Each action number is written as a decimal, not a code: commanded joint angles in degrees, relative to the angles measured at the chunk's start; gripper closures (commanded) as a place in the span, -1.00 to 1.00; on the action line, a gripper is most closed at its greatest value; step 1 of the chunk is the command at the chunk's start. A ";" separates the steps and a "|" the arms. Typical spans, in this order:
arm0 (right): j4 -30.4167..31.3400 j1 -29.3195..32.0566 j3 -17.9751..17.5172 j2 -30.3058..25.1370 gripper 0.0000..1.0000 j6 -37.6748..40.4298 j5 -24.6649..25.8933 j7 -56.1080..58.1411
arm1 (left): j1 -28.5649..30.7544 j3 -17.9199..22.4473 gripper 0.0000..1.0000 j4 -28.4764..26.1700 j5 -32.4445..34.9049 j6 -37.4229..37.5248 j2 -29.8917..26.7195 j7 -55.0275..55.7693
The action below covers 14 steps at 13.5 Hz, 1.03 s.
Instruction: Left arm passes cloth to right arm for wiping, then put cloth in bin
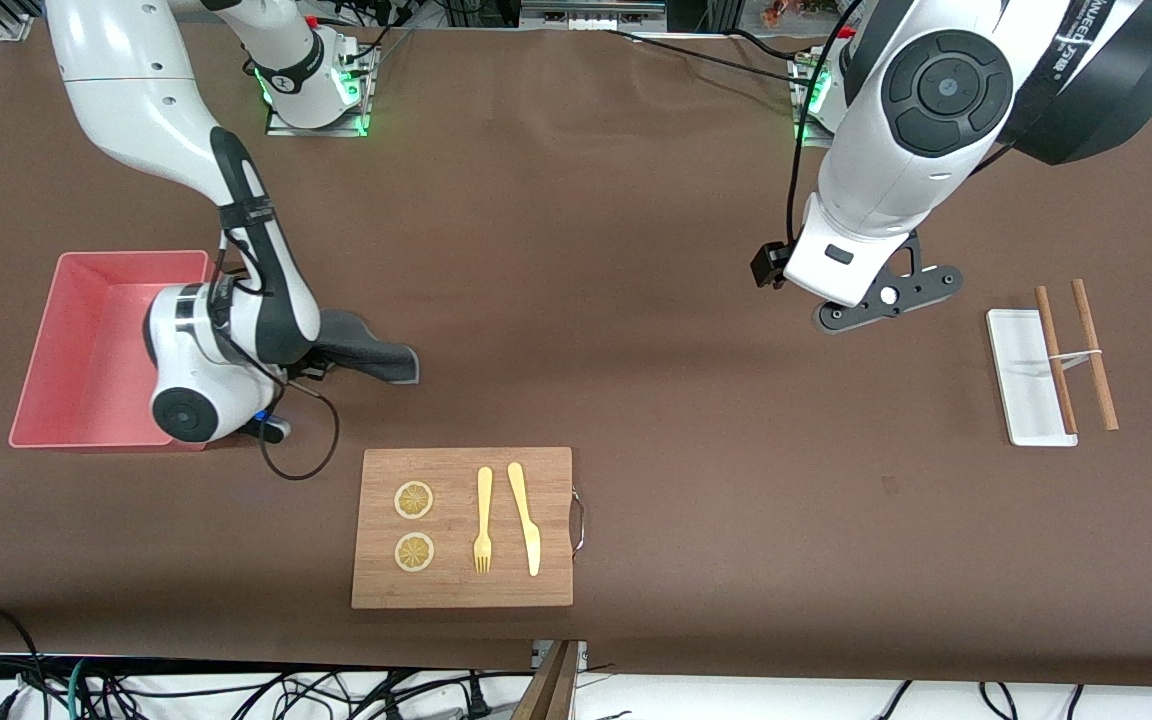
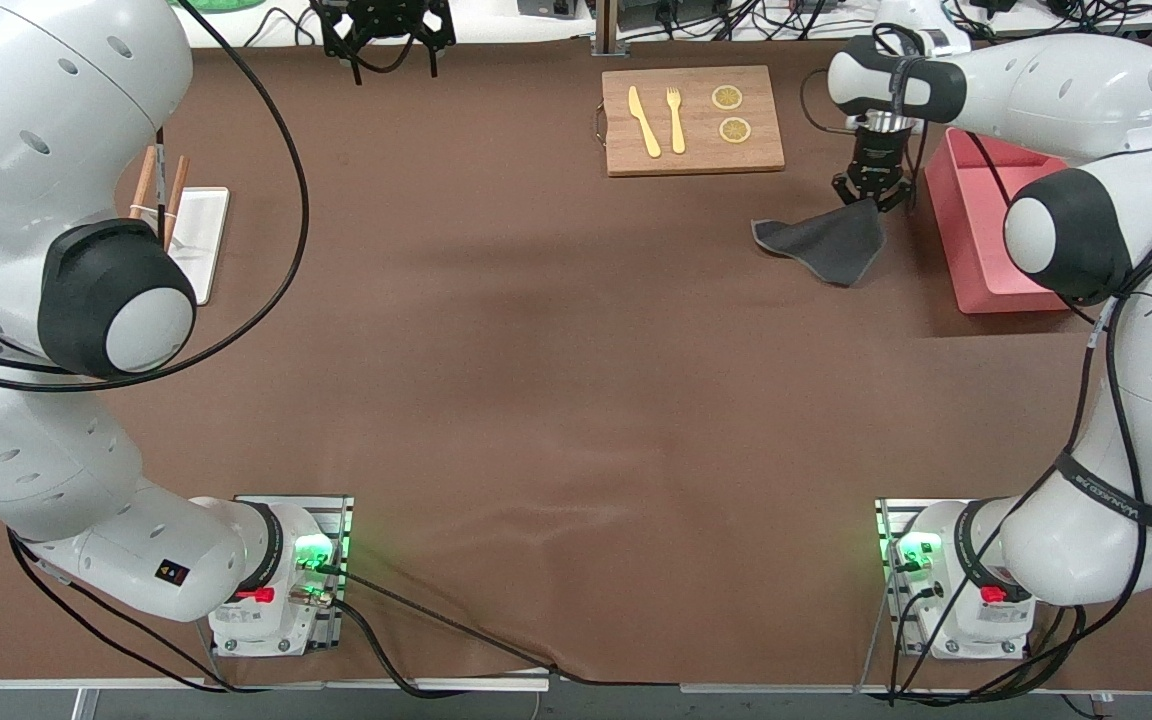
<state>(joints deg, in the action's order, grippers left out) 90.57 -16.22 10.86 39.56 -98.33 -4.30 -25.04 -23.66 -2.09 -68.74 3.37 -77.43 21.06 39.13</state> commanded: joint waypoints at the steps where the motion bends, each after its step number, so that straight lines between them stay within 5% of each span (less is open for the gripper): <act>1: -0.66 -0.04 1.71 -1.41 1.00 0.69 4.63 6.73 | 0.37 0.59 -1.00 -0.51 2.95 0.96 -0.84 -10.79; 6: -2.86 -0.04 1.28 -1.50 1.00 0.69 7.74 8.18 | 2.03 1.03 -1.00 -0.51 6.82 1.05 -0.93 -30.05; 14: -2.68 -0.13 -10.49 -0.10 1.00 -4.84 6.86 -15.02 | 10.65 1.03 -1.00 -0.34 6.30 0.52 -1.72 -44.83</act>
<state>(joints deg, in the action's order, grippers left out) 87.67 -16.79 2.46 39.20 -101.48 2.67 -36.10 -13.74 -0.72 -68.71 8.96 -77.14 20.41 -2.51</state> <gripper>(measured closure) 0.978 0.000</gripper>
